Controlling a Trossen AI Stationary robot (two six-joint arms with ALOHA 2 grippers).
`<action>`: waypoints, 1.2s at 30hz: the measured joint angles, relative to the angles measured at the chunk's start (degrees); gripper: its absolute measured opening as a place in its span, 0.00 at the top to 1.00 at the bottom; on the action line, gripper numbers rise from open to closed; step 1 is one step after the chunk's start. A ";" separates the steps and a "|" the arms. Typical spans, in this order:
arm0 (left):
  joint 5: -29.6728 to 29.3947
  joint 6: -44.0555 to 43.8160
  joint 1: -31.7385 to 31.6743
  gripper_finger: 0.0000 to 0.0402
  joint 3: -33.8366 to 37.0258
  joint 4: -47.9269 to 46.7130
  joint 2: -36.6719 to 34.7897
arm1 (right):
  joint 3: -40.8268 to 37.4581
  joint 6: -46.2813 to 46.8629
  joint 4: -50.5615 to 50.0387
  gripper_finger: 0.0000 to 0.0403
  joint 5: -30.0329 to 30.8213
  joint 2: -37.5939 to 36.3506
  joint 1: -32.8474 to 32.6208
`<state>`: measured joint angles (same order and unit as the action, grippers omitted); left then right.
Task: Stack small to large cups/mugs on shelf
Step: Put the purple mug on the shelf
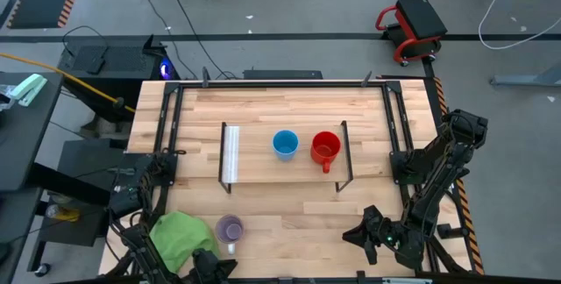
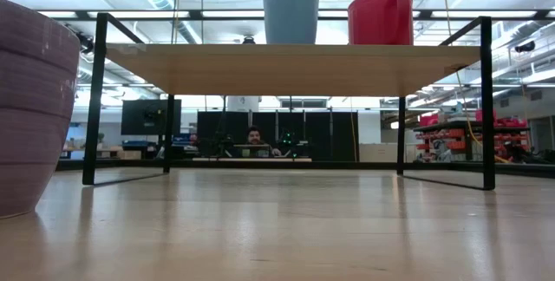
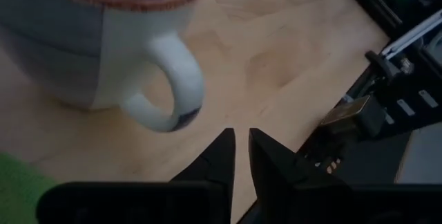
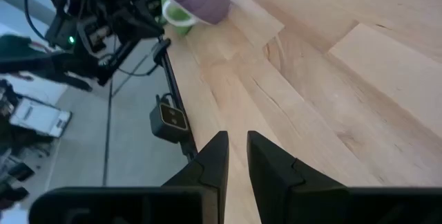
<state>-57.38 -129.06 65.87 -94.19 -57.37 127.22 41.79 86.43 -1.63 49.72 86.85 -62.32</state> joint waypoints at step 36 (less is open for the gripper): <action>2.26 -4.48 -0.52 0.88 -0.02 -8.37 -11.41 | 3.66 -29.25 5.72 0.85 -29.28 0.00 22.28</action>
<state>-55.12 -133.54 65.35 -94.21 -65.74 115.81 45.45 57.19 4.09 20.44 86.85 -40.04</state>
